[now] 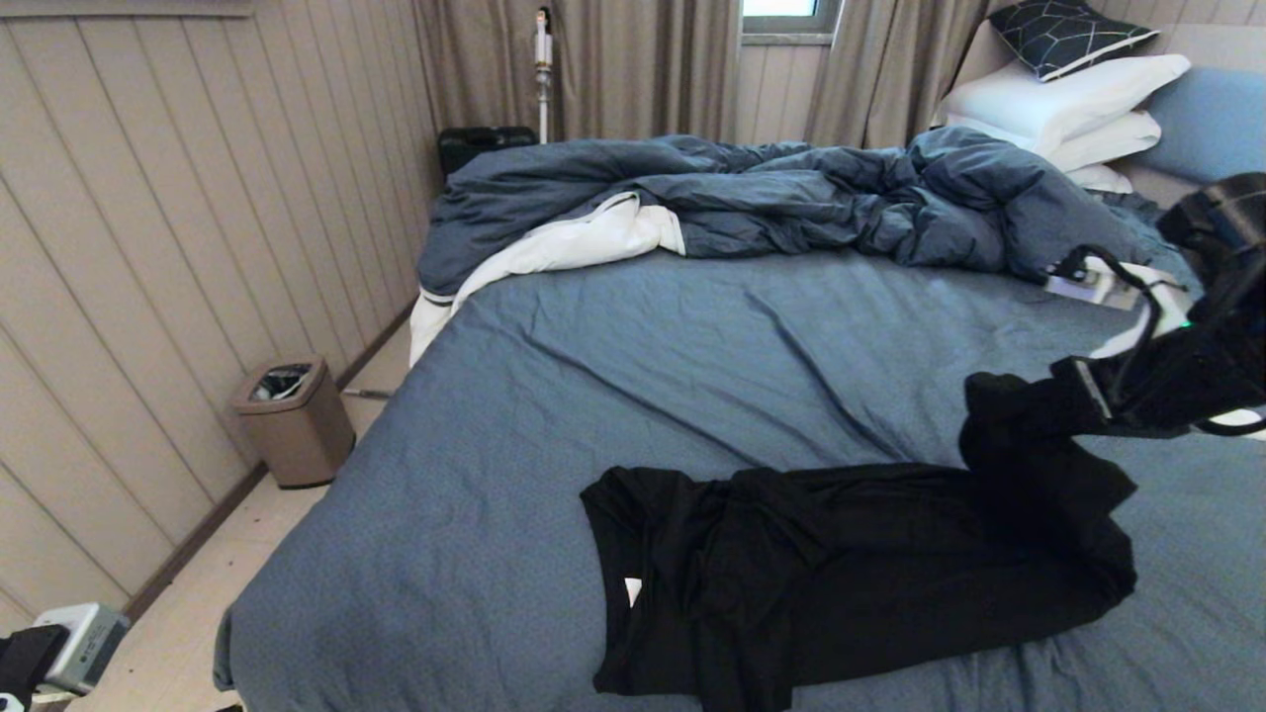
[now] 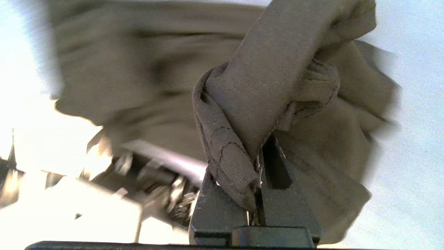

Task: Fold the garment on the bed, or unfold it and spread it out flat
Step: Fold the black T-shirt

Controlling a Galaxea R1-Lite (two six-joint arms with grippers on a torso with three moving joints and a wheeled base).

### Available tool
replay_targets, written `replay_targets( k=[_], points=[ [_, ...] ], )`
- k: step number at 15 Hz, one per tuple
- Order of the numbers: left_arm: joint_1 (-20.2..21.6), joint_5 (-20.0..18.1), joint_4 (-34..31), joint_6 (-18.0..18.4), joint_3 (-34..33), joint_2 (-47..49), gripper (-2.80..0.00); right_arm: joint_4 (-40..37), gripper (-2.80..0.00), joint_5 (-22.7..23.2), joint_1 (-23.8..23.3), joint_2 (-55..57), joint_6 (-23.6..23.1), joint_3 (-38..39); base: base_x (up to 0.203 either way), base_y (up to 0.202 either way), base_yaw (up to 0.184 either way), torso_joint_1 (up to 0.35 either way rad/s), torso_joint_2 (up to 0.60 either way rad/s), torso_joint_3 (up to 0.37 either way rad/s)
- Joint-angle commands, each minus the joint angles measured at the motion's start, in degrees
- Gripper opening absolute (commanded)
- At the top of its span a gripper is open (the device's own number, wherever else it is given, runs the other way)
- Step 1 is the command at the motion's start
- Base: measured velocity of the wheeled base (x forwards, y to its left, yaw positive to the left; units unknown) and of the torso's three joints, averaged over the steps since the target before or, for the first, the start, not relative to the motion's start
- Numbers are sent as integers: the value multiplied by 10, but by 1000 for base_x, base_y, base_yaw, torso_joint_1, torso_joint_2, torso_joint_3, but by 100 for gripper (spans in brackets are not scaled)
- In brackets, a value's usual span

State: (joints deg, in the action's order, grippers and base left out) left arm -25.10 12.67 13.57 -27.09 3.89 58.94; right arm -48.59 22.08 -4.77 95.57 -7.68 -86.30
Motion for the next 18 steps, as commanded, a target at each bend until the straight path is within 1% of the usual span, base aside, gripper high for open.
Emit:
replay_targets(
  k=[1, 4, 6, 7, 9, 12, 16, 17, 18],
  points=[
    [0, 1, 6, -2, -9, 4, -280, -2, -280, 1, 103, -26, 18, -2, 0, 0, 0, 0, 0, 0],
    [1, 0, 29, -2, -26, 6, -280, 8, -280, 0, 223, -24, 52, -3, 0, 0, 0, 0, 0, 0],
    [0, -15, 35, -1, -28, 6, -280, 10, -280, 0, 272, -8, 63, -3, 0, 0, 0, 0, 0, 0],
    [0, -25, 35, -2, -28, 6, -280, 13, -280, -1, 288, 4, 65, -4, 0, 0, 0, 0, 0, 0],
    [1, -31, 35, -3, -31, 9, -280, 27, -280, -3, 309, 22, 66, -4, 0, 0, 0, 0, 0, 0],
    [1, -31, 37, -2, -34, 17, -280, 58, -280, -4, 335, 37, 70, -4, 0, 0, 0, 0, 0, 0],
    [1, -31, 52, -2, -38, 24, -280, 108, -280, -6, 375, 42, 89, -4, 0, 0, 0, 0, 0, 0],
    [1, -32, 52, -2, -38, 28, -280, 115, -280, -16, 382, 51, 90, -4, 0, 0, 0, 0, 0, 0],
    [1, -31, 52, -2, -38, 28, -280, 119, -280, -37, 386, 61, 91, -4, 0, 0, 0, 0, 0, 0]
  ],
)
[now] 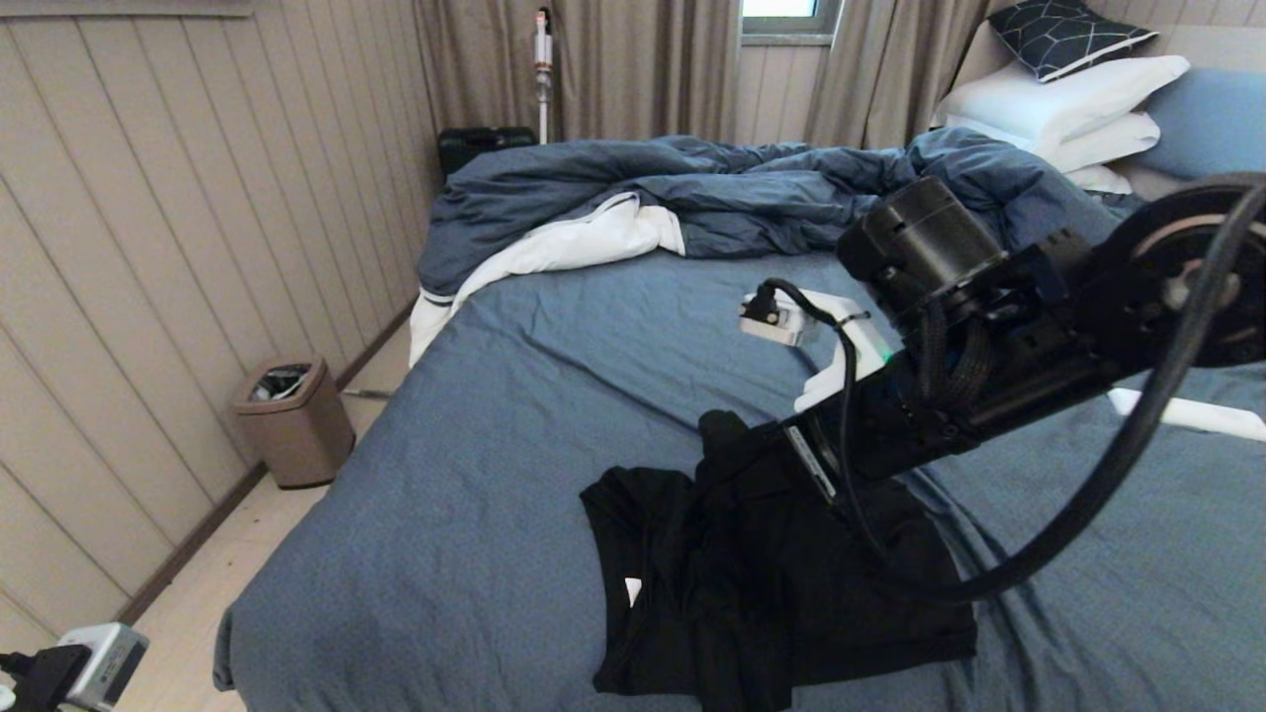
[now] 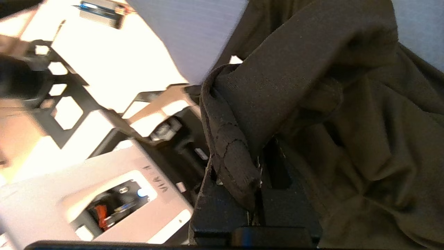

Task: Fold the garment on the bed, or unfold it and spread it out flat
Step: Fold the black T-shirt

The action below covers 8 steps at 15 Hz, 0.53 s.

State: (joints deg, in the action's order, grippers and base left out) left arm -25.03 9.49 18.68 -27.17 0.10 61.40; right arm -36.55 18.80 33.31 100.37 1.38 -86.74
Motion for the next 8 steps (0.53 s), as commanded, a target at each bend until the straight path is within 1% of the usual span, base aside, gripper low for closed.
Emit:
replay_targets(
  k=[1, 2, 8],
  points=[
    [0, 0, 1, -2, 0, 4, -280, 1, 0, -20, 10, 20, 0, 1, 0, 0, 0, 0, 0, 0],
    [0, 0, 1, -2, 0, 5, -280, 3, 0, -31, 14, 28, 0, 1, 0, 0, 0, 0, 0, 0],
    [0, -1, 1, -5, -1, 9, -280, 15, 0, -39, 15, 24, 2, 1, 0, 0, 0, 0, 0, 0]
  ],
)
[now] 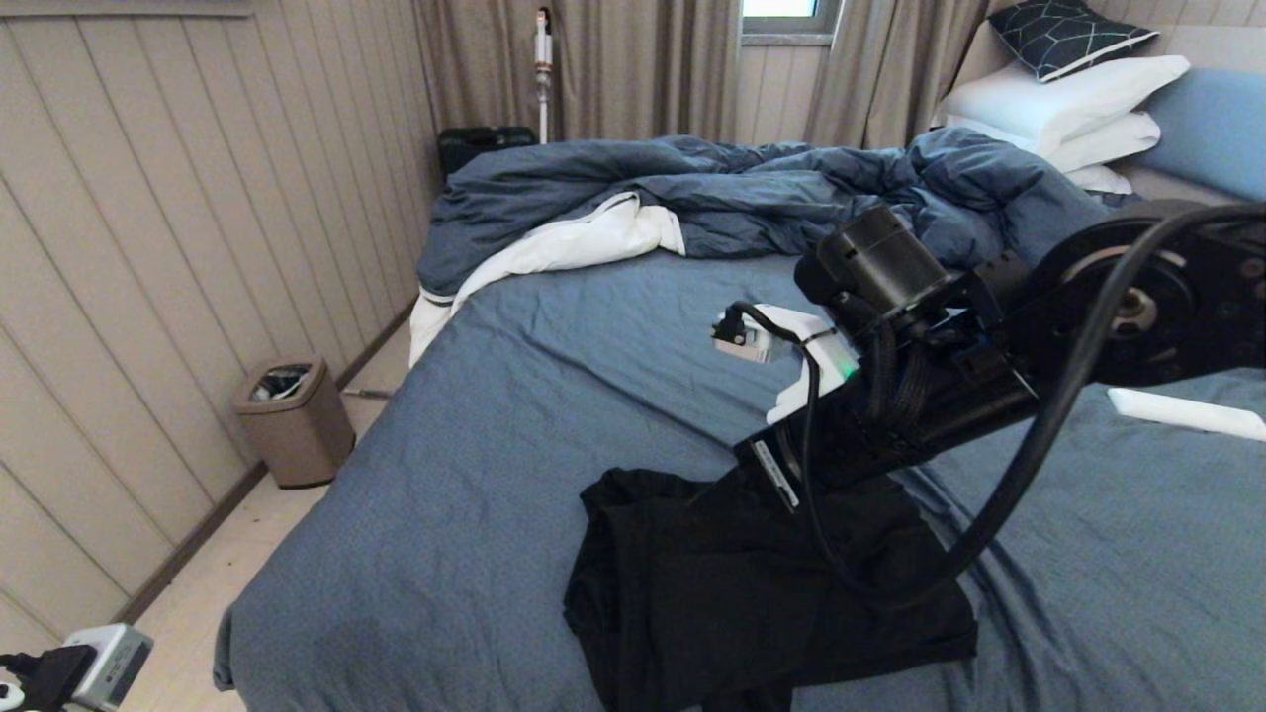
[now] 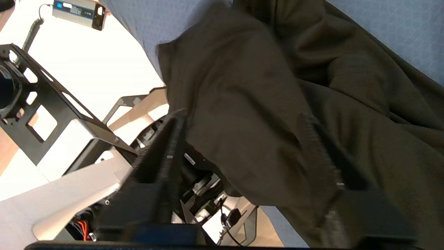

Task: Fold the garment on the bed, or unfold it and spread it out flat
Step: Fold the black T-shirt, then unford the black T-shirt

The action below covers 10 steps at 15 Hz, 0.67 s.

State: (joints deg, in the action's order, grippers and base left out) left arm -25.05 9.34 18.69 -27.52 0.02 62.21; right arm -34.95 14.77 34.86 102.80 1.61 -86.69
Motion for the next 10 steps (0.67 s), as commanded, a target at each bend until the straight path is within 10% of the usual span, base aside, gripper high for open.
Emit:
replay_targets(
  k=[1, 9, 10],
  points=[
    [0, 1, 1, -2, 0, 2, -280, 0, 0, 1, -4, -4, 5, 0, 0, 0, 0, 0, 0, 0],
    [0, 6, -2, -1, 20, -17, -280, -8, 0, -2, -73, -98, 35, 44, 0, 0, 0, 0, 0, 0],
    [1, 8, -8, 1, 24, -35, -280, -10, -280, -7, -92, -126, 37, 58, 0, 0, 0, 0, 0, 0]
  ],
)
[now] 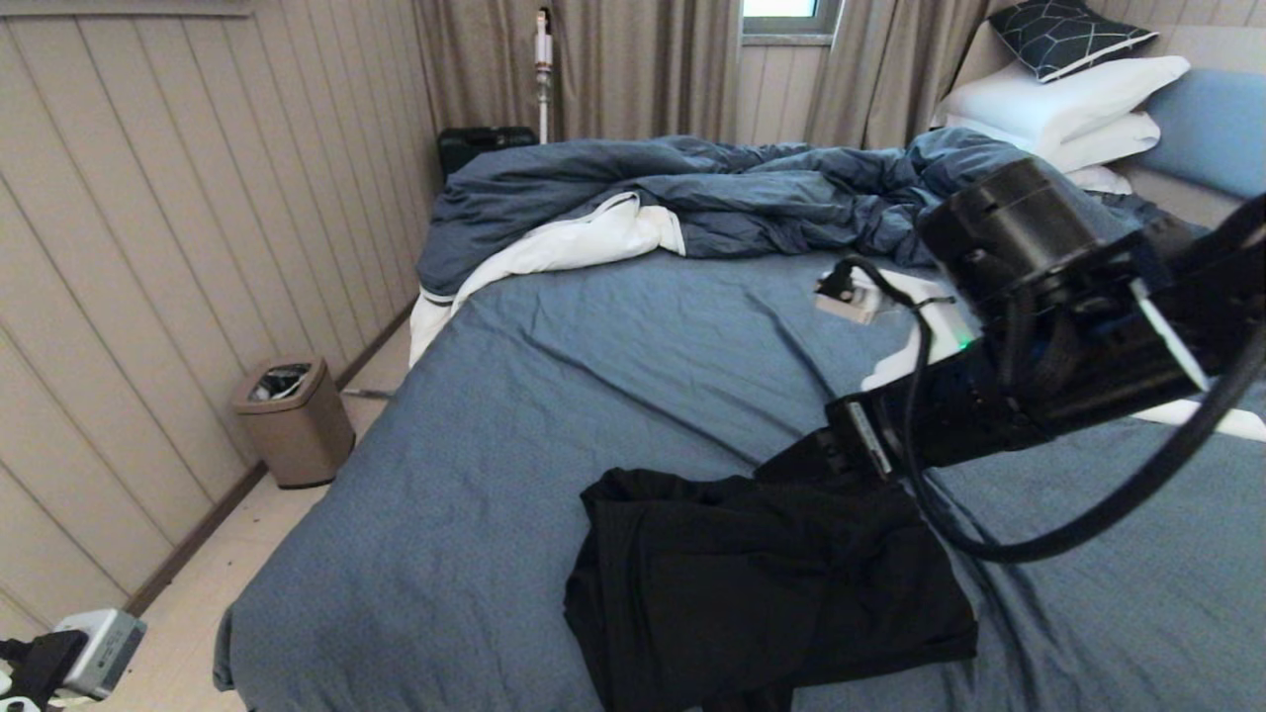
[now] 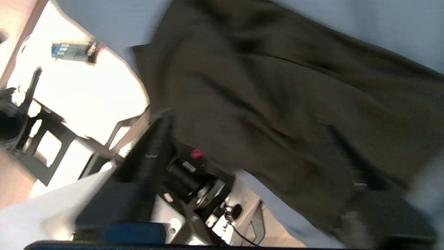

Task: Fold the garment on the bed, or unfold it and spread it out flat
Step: Unford the black T-shirt

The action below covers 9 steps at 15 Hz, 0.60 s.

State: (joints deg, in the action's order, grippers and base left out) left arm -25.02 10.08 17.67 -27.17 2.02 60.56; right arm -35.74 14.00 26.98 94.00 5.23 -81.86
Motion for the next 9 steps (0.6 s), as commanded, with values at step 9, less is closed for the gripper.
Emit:
replay_targets(
  k=[9],
  points=[
    [137, 26, -276, 118, 54, -368, -280, -2, -280, -93, -271, -494, -19, 361, 0, 0, 0, 0, 0, 0]
  ],
)
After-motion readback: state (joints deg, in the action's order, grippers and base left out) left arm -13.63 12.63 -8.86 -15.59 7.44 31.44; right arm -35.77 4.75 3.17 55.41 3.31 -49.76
